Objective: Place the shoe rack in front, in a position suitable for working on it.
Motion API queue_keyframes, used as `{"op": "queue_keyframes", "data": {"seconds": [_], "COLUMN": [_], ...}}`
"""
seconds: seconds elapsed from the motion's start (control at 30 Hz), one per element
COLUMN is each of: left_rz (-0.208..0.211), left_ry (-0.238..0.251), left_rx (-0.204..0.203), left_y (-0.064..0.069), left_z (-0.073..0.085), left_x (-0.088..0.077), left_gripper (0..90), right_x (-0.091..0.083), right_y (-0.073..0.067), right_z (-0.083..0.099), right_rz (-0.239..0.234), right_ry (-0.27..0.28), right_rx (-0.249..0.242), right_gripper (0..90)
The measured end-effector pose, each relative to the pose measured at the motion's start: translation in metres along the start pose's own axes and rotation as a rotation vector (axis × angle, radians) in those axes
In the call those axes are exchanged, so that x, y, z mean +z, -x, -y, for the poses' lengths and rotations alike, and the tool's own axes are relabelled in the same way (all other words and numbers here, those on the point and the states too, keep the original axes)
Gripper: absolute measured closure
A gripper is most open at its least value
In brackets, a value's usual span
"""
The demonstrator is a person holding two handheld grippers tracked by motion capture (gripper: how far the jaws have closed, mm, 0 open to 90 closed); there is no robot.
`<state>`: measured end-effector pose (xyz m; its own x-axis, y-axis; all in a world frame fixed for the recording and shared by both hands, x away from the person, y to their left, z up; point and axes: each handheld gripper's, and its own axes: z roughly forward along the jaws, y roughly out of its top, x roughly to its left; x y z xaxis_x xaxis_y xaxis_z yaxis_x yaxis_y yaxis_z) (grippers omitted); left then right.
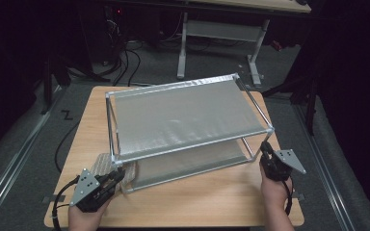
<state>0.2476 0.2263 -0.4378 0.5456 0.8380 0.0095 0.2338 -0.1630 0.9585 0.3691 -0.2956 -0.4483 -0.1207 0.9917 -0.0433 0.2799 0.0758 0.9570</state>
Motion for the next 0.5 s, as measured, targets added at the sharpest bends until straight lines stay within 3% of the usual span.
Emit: {"op": "queue_keyframes", "data": {"seconds": [0.2, 0.43, 0.47, 0.5], "left_rz": [0.011, 0.038, 0.05, 0.049], "left_ry": [-0.004, -0.007, 0.019, 0.025], "left_rx": [-0.007, 0.008, -0.053, -0.05], "left_y": [0.002, 0.012, 0.018, 0.019], "left_z": [0.003, 0.005, 0.006, 0.006], "left_x": [-0.01, -0.019, -0.017, -0.017], "left_gripper": [80.2, 80.1, 80.1, 80.1], "right_x": [0.016, 0.052, 0.057, 0.062], "right_y": [-0.009, -0.024, -0.025, -0.027], "right_z": [-0.005, -0.015, -0.017, -0.018], "right_rz": [-0.013, -0.024, -0.026, -0.028], "right_ry": [-0.001, 0.003, 0.003, 0.003], "right_rx": [-0.012, -0.019, -0.022, -0.016], "right_gripper": [81.2, 80.6, 80.5, 80.2]}}
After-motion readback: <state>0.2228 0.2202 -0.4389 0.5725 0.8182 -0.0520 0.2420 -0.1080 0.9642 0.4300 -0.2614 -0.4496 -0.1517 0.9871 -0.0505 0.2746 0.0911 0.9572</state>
